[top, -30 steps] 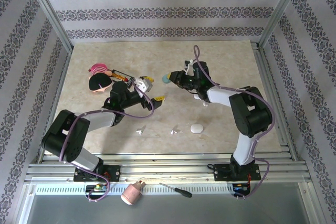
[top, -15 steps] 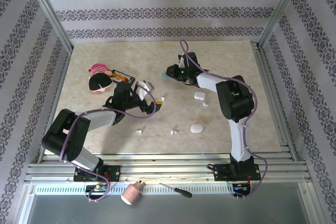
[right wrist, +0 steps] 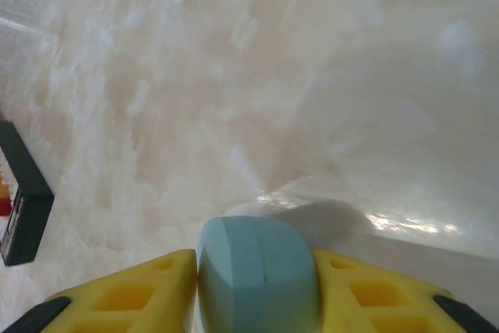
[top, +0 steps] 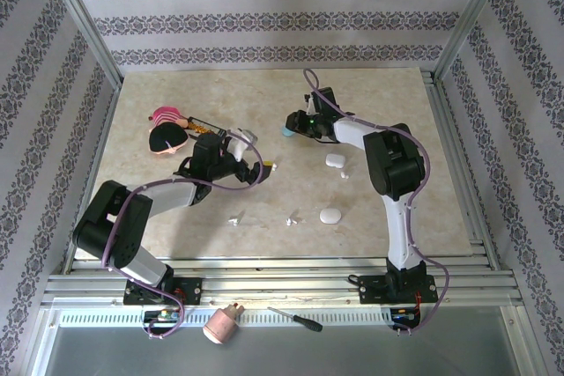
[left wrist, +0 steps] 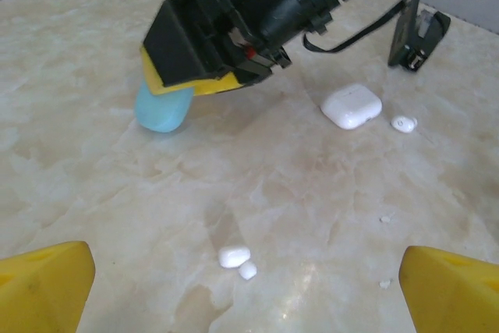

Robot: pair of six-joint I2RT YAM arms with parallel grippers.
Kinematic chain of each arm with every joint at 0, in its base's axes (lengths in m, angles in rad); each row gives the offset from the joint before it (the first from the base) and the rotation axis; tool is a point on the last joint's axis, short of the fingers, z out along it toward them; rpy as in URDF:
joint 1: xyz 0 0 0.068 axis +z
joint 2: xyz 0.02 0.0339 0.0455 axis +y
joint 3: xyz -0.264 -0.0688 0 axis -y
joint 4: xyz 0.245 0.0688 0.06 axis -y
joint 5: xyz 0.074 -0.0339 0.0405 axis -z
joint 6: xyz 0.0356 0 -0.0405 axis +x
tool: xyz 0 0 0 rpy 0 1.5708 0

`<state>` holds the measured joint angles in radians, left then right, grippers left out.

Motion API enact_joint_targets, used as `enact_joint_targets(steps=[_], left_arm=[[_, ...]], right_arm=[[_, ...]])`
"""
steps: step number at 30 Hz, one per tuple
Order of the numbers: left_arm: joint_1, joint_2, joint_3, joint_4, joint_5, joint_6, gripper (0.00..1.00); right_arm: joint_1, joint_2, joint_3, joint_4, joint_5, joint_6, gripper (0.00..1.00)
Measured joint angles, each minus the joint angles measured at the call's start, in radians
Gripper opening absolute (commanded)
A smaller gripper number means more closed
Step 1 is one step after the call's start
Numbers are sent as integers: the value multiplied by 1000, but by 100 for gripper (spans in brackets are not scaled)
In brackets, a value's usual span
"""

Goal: Insert wireless bluetooth earbuds into charging case

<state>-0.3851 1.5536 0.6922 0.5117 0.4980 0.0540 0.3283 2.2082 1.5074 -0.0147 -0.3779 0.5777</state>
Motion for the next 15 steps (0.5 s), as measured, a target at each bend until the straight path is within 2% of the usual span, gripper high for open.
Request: enact_joint_targets(steps=[4, 10, 15], left_arm=[[0, 0, 60, -67, -30, -52, 99], [0, -2, 72, -133, -51, -127, 99], [1, -5, 71, -163, -60, -216, 99]], right_arm=[[-33, -79, -76, -26, 6, -63, 61], [-119, -324, -237, -76, 27, -221, 76], [-162, -531, -352, -102, 63, -475, 89]])
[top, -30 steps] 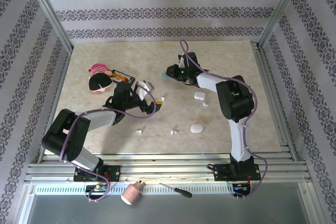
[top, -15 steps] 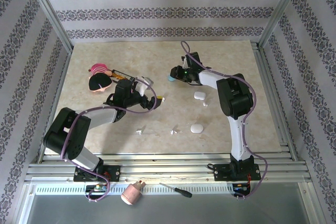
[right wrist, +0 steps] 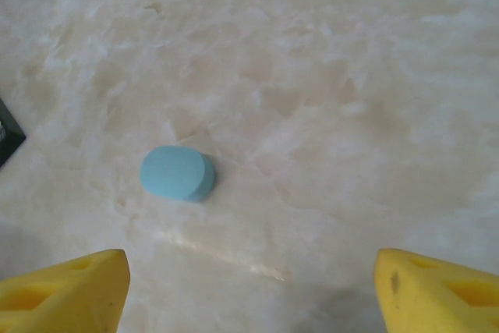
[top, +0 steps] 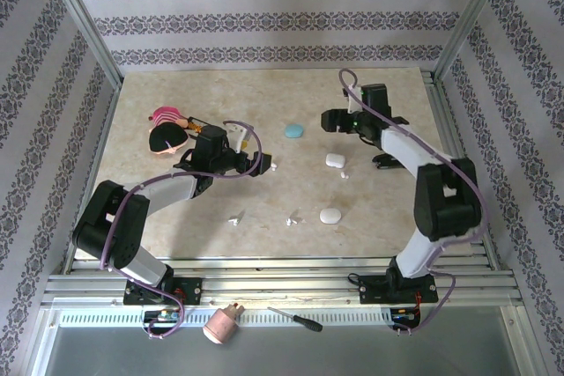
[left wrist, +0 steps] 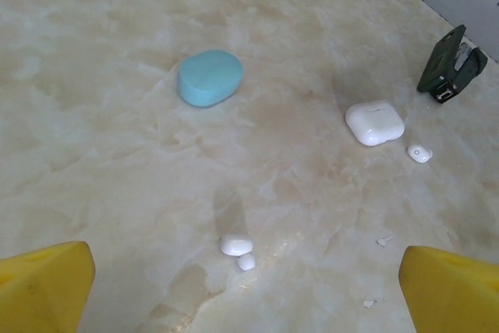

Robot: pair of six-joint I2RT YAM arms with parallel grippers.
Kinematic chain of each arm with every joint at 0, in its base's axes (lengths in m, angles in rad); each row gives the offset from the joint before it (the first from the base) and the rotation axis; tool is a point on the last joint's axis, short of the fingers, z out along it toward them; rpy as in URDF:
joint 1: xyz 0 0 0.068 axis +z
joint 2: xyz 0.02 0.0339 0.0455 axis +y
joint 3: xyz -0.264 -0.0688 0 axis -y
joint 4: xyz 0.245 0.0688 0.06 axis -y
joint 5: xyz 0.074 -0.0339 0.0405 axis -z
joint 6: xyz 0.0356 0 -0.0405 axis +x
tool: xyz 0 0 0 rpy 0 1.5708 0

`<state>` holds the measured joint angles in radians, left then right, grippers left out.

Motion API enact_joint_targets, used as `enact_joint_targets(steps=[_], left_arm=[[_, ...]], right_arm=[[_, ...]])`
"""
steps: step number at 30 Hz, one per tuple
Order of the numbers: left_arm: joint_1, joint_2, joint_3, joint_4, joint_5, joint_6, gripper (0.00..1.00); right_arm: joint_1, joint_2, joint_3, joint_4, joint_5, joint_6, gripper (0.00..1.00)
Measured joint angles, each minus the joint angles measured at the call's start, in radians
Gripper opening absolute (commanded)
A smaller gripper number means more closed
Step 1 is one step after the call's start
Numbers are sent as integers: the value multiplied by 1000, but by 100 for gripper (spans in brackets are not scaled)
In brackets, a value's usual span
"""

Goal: Insert wireless bluetooth earbuds into charging case

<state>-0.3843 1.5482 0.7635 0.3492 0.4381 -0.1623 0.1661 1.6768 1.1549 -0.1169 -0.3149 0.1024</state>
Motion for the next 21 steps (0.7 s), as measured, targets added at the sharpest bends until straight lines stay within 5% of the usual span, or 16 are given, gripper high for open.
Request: enact_joint_targets(steps=[7, 12, 21], left_arm=[[20, 1, 0, 1, 67, -77, 99], [34, 1, 0, 0, 78, -91, 99], [67, 2, 0, 0, 77, -127, 99]], right_arm=[[55, -90, -72, -116, 38, -364, 94], [186, -90, -76, -310, 95, -623, 94], [310, -135, -139, -558, 129, -791, 94]])
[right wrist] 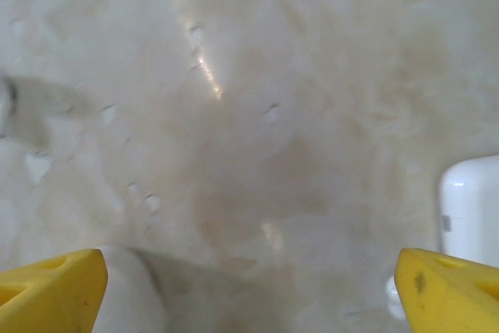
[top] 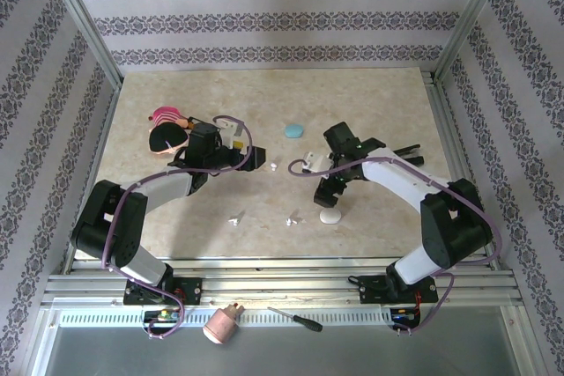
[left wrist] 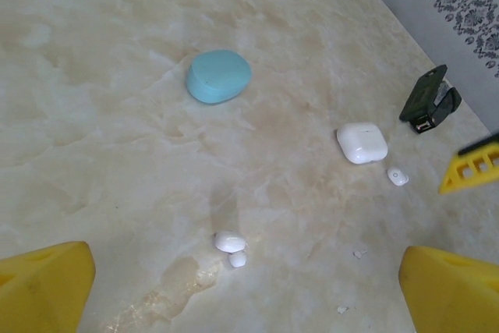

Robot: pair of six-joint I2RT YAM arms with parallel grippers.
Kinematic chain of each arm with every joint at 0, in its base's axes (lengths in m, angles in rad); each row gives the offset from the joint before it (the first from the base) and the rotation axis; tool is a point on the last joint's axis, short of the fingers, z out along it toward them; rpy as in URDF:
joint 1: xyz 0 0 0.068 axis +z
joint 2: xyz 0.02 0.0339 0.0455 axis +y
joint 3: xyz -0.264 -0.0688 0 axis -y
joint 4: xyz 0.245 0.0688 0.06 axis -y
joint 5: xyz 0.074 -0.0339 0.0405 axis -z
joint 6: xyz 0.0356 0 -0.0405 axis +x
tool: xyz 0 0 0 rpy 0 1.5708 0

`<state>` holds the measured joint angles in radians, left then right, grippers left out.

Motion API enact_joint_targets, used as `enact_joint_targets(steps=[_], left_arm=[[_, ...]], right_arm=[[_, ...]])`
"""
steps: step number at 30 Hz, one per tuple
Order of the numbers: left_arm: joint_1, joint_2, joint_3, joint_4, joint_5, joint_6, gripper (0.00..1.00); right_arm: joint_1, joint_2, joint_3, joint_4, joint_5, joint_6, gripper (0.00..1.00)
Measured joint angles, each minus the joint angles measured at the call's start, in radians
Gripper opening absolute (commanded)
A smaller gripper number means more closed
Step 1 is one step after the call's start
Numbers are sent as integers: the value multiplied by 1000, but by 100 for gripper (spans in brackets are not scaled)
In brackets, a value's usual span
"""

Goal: Insert wireless bluetooth earbuds into charging case

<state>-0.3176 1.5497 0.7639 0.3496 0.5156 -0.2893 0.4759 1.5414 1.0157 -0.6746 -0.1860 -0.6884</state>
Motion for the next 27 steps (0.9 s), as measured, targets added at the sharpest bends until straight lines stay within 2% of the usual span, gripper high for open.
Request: enact_joint_targets(steps=[4, 9, 18, 27], left_arm=[[5, 3, 0, 0, 1, -1, 99], [5, 25, 0, 2, 8, -2, 99], [5, 27, 0, 2, 16, 0, 99], [5, 27, 0, 2, 16, 8, 99]], right_arm=[[0, -5, -24, -10, 59, -7, 92], [-103, 34, 6, 20, 110, -21, 87], [-232, 259, 193, 66, 85, -101, 79], [-251, 397, 311, 58, 70, -152, 72]])
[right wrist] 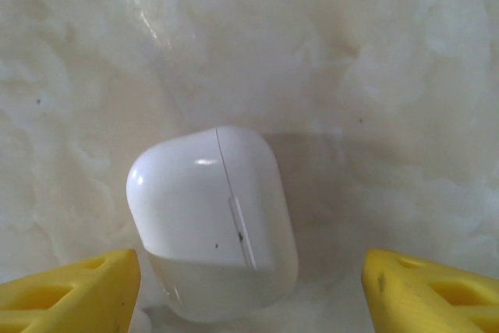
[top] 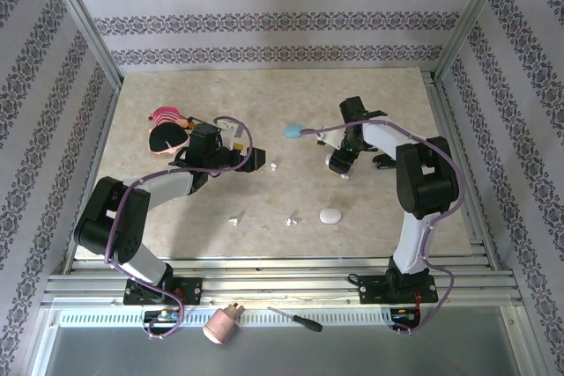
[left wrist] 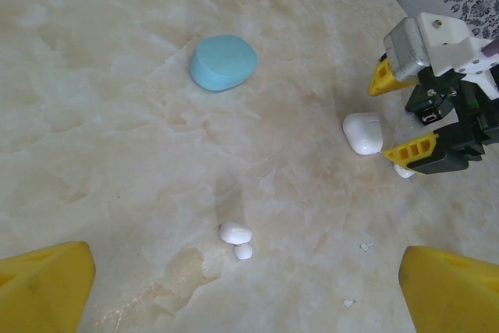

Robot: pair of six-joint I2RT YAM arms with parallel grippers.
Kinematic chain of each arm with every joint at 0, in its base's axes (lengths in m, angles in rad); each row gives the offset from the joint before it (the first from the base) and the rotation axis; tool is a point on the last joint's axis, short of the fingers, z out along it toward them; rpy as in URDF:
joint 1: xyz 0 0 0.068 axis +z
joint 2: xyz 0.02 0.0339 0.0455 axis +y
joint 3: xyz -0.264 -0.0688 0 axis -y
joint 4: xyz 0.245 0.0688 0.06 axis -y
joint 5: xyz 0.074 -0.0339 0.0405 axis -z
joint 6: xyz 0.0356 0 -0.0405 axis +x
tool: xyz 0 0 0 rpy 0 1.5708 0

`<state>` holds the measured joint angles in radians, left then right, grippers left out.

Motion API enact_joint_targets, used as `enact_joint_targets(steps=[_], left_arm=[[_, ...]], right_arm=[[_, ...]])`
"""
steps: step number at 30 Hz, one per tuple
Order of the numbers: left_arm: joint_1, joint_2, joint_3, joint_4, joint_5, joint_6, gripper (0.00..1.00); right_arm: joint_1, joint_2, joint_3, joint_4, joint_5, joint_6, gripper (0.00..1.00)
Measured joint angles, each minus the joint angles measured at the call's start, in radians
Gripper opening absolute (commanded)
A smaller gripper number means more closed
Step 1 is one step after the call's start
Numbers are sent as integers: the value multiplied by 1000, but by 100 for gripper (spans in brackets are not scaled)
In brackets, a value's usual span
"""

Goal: Insert wireless bluetooth earbuds into charging case

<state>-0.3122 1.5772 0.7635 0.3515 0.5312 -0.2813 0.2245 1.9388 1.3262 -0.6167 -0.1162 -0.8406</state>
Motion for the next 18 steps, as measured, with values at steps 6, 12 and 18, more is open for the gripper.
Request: enact_joint_targets(steps=[6, 12, 18], left_arm=[[0, 0, 0, 0, 0, 0, 99], [0, 0, -1, 0, 0, 0, 99], [0, -6, -14, 2, 0, 0, 100]], right_arm=[[0, 40, 42, -29, -14, -18, 64], [0, 69, 59, -74, -16, -27, 62], [-3, 76, 66, -95, -20, -34, 40]])
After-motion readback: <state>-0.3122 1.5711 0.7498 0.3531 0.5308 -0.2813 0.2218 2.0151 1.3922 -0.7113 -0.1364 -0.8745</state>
